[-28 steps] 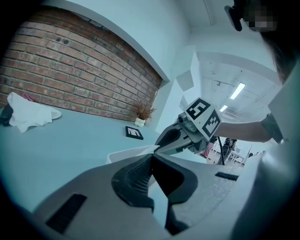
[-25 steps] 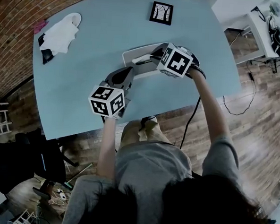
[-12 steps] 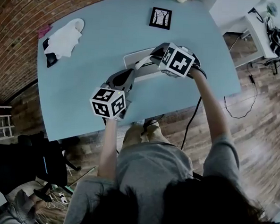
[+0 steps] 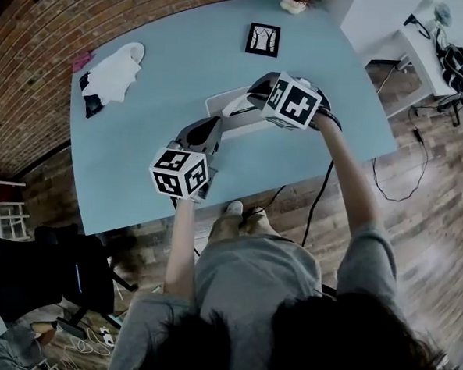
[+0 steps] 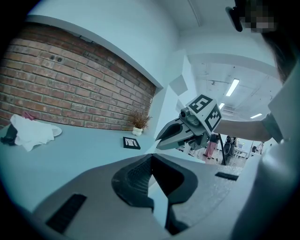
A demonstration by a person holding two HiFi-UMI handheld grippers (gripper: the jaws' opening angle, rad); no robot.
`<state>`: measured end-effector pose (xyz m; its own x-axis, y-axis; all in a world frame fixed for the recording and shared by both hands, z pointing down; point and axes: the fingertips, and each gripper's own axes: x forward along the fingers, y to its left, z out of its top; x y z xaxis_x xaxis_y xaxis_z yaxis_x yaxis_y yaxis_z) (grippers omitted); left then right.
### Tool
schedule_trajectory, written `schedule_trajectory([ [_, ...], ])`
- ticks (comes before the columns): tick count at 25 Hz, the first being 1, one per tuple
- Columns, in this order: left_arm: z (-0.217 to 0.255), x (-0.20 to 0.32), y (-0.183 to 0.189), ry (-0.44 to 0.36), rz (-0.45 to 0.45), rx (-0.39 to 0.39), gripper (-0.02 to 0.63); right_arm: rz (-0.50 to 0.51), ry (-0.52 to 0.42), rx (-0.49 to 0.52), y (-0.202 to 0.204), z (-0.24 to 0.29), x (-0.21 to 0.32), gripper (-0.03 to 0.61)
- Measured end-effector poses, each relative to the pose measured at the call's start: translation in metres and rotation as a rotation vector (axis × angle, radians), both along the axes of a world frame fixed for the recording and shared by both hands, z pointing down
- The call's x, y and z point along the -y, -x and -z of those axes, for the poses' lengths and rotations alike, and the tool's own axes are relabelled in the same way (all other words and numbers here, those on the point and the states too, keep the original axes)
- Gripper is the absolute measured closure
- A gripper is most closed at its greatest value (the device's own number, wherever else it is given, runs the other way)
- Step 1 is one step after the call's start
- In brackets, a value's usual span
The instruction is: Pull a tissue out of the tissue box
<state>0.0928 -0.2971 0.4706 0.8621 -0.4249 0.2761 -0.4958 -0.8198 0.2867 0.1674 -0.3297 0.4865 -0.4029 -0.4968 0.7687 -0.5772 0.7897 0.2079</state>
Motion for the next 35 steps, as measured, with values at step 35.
schedule_trajectory([
  [35, 0.093, -0.072, 0.002, -0.291, 0.057, -0.100, 0.611, -0.301, -0.364, 0.460, -0.017, 0.103, -0.087, 0.577],
])
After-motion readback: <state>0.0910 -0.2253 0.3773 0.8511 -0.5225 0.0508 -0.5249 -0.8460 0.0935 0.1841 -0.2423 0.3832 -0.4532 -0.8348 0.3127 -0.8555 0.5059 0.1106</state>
